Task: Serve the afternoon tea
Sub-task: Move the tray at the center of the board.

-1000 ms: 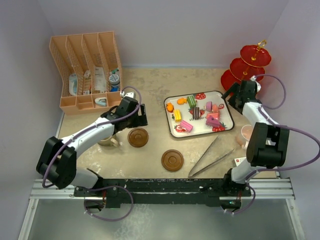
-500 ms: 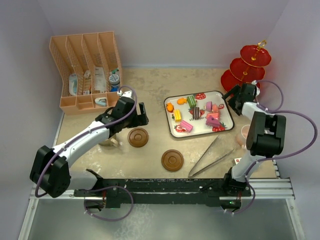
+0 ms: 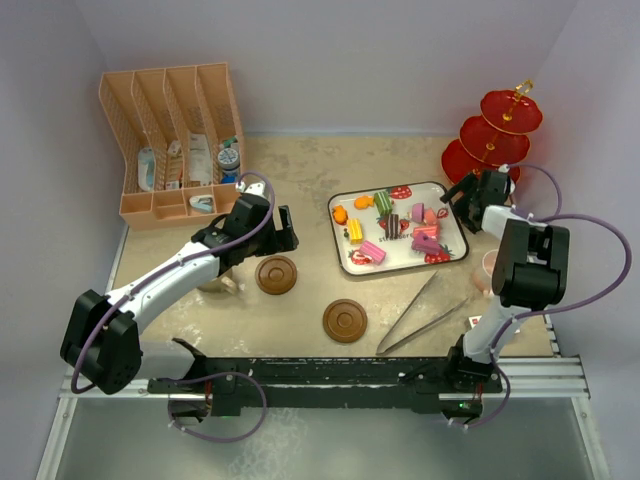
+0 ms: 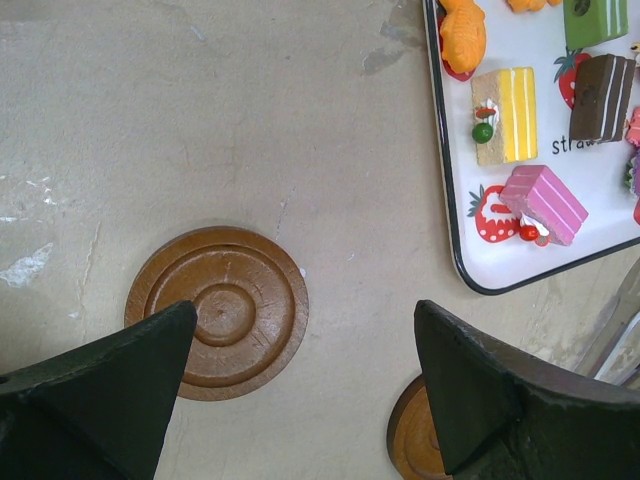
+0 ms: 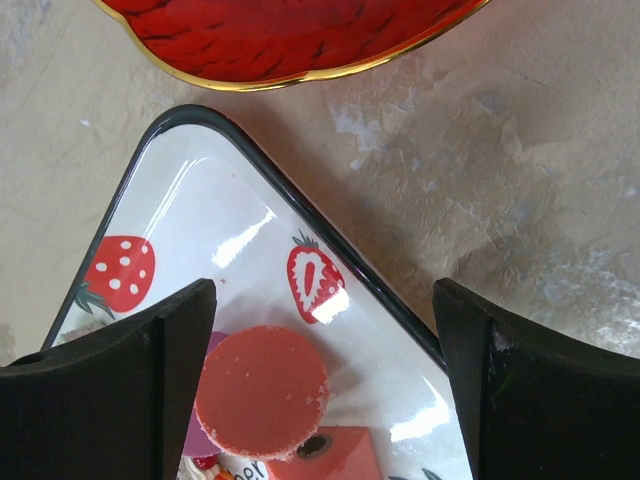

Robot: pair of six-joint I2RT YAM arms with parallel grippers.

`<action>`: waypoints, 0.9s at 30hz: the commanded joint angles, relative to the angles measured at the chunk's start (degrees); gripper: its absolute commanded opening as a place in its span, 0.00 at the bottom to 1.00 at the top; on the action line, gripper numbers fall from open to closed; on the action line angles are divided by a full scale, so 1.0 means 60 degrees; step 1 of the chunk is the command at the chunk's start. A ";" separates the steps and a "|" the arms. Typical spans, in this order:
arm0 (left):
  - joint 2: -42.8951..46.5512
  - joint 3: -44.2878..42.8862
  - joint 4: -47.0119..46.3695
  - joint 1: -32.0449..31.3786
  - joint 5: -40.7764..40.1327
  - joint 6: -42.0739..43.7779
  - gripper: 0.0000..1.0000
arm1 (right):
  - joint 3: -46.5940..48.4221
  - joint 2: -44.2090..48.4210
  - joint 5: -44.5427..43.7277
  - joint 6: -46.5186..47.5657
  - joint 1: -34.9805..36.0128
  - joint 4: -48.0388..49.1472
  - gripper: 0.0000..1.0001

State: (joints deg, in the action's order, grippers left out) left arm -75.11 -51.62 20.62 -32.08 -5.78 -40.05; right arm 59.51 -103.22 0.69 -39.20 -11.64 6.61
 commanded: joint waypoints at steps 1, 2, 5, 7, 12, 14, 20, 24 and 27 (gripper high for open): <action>0.0028 0.0038 -0.0266 -0.0059 0.0038 -0.0158 0.87 | 0.0087 -0.0198 0.0493 -0.0097 0.0027 0.0130 0.91; 0.0024 0.0034 -0.0248 -0.0058 0.0040 -0.0164 0.87 | 0.0120 -0.0254 0.0490 -0.0168 0.0025 0.0165 0.91; 0.0090 0.0005 -0.0165 -0.0059 0.0003 -0.0165 0.87 | 0.0166 -0.0398 0.0769 -0.0317 0.0030 0.0192 0.90; 0.0157 0.0032 -0.0100 -0.0059 -0.0086 -0.0178 0.87 | 0.0095 -0.0373 0.1099 -0.0487 0.0043 0.0213 0.90; 0.0239 0.0089 -0.0157 -0.0059 -0.0201 -0.0285 0.87 | -0.0653 -0.0117 0.2001 -0.1139 0.0290 0.0925 0.89; 0.0239 0.0116 -0.0197 -0.0059 -0.0201 -0.0349 0.87 | -0.0744 -0.0129 0.2063 -0.1236 0.0574 0.0977 0.89; 0.0401 0.0297 -0.0175 -0.0059 -0.0390 -0.0482 0.87 | -0.0647 -0.0496 0.2142 -0.1821 0.1813 0.1218 0.89; 0.0475 0.0484 -0.0102 -0.0059 -0.0598 -0.0521 0.87 | -0.0415 -0.0686 0.2174 -0.2052 0.2317 0.1281 0.89; 0.0570 0.0668 0.0045 -0.0059 -0.0816 -0.0593 0.87 | -0.0274 -0.0677 0.2070 -0.2085 0.2564 0.1147 0.89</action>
State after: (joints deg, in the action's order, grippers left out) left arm -74.04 -48.86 20.88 -32.08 -8.10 -42.44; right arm 56.73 -105.97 11.68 -49.60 1.98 16.10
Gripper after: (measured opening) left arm 0.873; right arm 0.889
